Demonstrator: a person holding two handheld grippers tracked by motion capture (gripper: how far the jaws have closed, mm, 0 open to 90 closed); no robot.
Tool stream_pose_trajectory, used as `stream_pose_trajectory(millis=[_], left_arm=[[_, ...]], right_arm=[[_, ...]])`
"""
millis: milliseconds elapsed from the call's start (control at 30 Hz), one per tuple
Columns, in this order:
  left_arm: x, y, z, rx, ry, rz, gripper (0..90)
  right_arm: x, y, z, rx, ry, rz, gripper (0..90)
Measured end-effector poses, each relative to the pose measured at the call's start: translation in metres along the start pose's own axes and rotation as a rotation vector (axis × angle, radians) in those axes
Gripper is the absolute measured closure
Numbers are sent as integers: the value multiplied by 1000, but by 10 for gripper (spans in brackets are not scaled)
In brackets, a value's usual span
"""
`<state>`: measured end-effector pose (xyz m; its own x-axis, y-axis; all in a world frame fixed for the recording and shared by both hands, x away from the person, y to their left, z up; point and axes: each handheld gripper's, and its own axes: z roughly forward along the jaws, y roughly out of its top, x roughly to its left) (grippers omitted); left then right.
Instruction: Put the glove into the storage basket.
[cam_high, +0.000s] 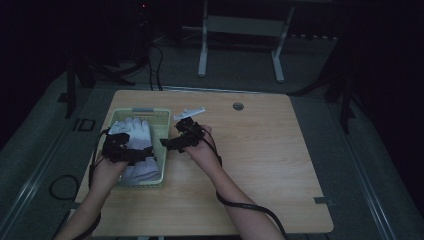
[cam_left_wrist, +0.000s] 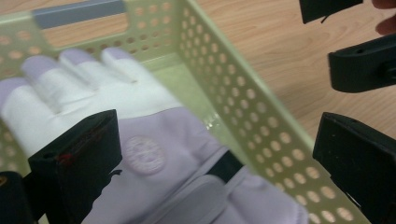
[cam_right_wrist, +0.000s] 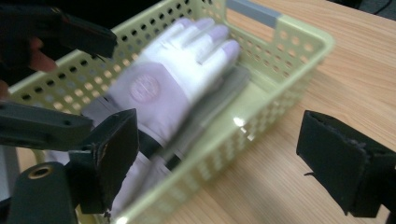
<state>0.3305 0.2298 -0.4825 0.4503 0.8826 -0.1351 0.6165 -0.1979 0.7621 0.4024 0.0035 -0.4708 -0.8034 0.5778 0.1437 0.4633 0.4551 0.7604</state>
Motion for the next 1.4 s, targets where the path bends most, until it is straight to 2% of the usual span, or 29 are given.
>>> stream_pose_trajectory(millis=[200,233,267,400,433,500,633,767,900,1167,1400], left_arm=[[-24,6,5,-25,-18,46,15],[-24,6,5,-25,-18,46,15],[-32,9,8,-25,-38,55,15],[-48,12,12,-38,-78,69,15],[-57,12,15,-44,-98,79,15],[-61,12,16,-41,-101,89,15],[-80,13,20,-40,-115,138,15],[-95,16,27,-30,-153,149,15],[-109,18,34,-22,-162,186,15],[-131,19,51,-9,-203,213,15],[-145,18,65,13,-229,239,15]], right_arm=[[-14,-12,-15,3,-30,-22,129],[-17,-14,-17,1,-29,-22,129],[-20,-17,-20,2,-29,-15,129],[-28,-25,-29,2,-39,-17,131],[-30,-27,-31,3,-42,-17,131],[-34,-31,-37,-5,-38,-11,131],[-40,-39,-44,-9,-42,-13,135],[-46,-48,-53,-9,-45,-13,135],[-53,-57,-62,-9,-59,-9,135],[-67,-76,-79,-14,-88,2,135],[-79,-98,-90,-13,-116,-16,135]])
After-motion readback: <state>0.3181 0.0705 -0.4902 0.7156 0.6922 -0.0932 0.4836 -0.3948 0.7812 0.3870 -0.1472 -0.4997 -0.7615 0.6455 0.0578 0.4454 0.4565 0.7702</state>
